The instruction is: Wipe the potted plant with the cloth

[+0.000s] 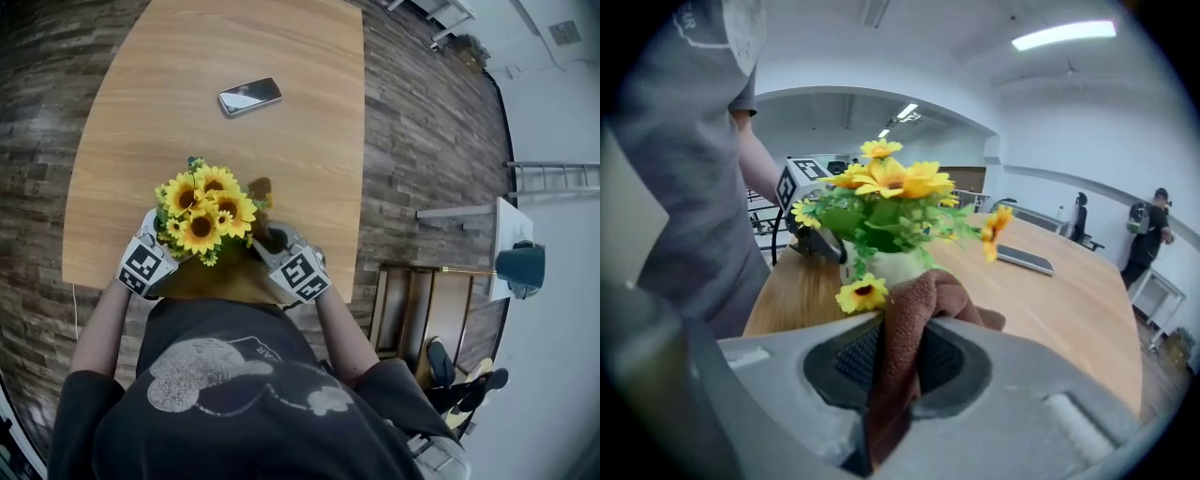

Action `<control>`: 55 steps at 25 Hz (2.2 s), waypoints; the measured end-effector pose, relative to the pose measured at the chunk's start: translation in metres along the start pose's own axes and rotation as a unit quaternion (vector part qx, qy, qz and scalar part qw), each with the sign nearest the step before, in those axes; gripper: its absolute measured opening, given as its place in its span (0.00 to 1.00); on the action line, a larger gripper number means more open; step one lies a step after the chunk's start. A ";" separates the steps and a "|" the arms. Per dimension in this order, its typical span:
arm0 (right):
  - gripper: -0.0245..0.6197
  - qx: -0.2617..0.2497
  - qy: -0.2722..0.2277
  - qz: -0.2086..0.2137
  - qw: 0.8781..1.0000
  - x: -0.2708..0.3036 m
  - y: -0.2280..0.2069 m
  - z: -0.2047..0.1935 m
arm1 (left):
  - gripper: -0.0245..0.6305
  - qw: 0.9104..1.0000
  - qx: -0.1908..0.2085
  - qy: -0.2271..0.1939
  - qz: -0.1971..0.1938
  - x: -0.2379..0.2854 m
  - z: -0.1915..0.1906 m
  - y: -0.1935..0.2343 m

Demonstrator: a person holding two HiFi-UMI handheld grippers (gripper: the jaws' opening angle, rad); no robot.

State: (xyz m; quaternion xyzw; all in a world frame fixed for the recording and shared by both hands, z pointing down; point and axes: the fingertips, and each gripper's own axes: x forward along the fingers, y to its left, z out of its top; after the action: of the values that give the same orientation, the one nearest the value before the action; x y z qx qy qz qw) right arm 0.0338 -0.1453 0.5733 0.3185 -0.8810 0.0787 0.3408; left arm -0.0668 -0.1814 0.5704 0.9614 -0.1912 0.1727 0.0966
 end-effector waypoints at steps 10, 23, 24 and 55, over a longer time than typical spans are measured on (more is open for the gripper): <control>0.11 0.019 -0.001 -0.045 0.999 -0.012 -0.044 -0.012 | 0.80 0.998 -0.020 -0.002 0.067 -0.012 -0.006 0.007; 0.11 -0.111 0.002 0.012 0.994 0.026 -0.073 0.028 | 0.76 0.975 -0.062 0.010 0.211 -0.055 -0.014 0.037; 0.11 -0.125 0.003 0.020 0.992 0.033 -0.073 0.032 | 0.76 0.974 -0.065 0.016 0.214 -0.055 -0.019 0.033; 0.11 -0.233 -0.003 0.126 0.964 0.050 -0.007 0.021 | 0.93 0.969 -0.070 0.018 0.235 0.011 -0.008 0.016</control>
State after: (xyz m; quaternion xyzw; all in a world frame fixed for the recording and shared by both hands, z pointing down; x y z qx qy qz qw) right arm -0.0021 -0.1838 0.5896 0.1169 -0.9091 -0.0869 0.3902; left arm -0.0661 -0.1971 0.5837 0.8769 -0.4220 0.1943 0.1232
